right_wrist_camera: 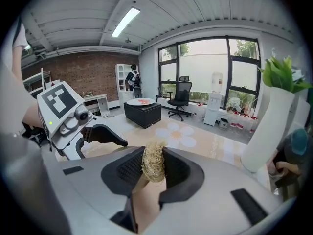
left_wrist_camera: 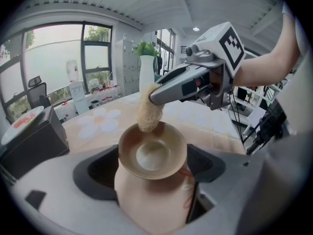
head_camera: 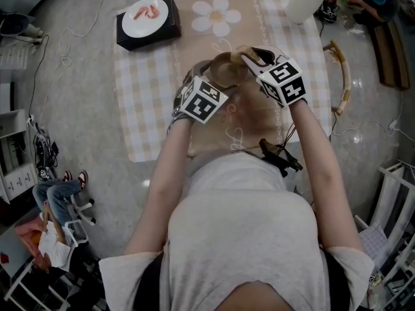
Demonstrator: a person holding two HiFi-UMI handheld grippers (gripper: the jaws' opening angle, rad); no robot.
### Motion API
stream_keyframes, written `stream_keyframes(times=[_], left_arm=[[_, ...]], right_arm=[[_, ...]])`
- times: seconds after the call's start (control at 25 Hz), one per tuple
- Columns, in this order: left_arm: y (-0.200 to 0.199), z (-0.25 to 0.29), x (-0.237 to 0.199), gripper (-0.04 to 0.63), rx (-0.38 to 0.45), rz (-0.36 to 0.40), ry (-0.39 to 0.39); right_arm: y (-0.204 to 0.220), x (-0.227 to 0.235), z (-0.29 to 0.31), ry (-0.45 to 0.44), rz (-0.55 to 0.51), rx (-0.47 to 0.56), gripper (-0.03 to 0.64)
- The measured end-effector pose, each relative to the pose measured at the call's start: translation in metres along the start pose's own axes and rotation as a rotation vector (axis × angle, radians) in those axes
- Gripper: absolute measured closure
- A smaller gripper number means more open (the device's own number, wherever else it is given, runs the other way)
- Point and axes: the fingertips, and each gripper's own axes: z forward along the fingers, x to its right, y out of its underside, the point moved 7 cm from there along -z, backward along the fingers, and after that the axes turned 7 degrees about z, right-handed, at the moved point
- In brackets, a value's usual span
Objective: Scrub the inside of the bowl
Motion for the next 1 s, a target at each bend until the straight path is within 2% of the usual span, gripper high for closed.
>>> stream_keyframes(times=[0.36,0.72,1.0], left_arm=[[0.000,0.001,0.000,0.187,-0.003,0.000,-0.001],[0.000,0.001,0.000,0.185,-0.005,0.003,0.002],[0.000,0.001,-0.001,0.184,-0.003,0.006,0.007]], right_arm=[[0.010,-0.003,-0.011,-0.035,-0.002,-0.026,0.514],[0.021,-0.023,-0.019,-0.144,-0.038,-0.102,0.513],[0.018,-0.038,-0.009,-0.217,-0.063,-0.105,0.514]])
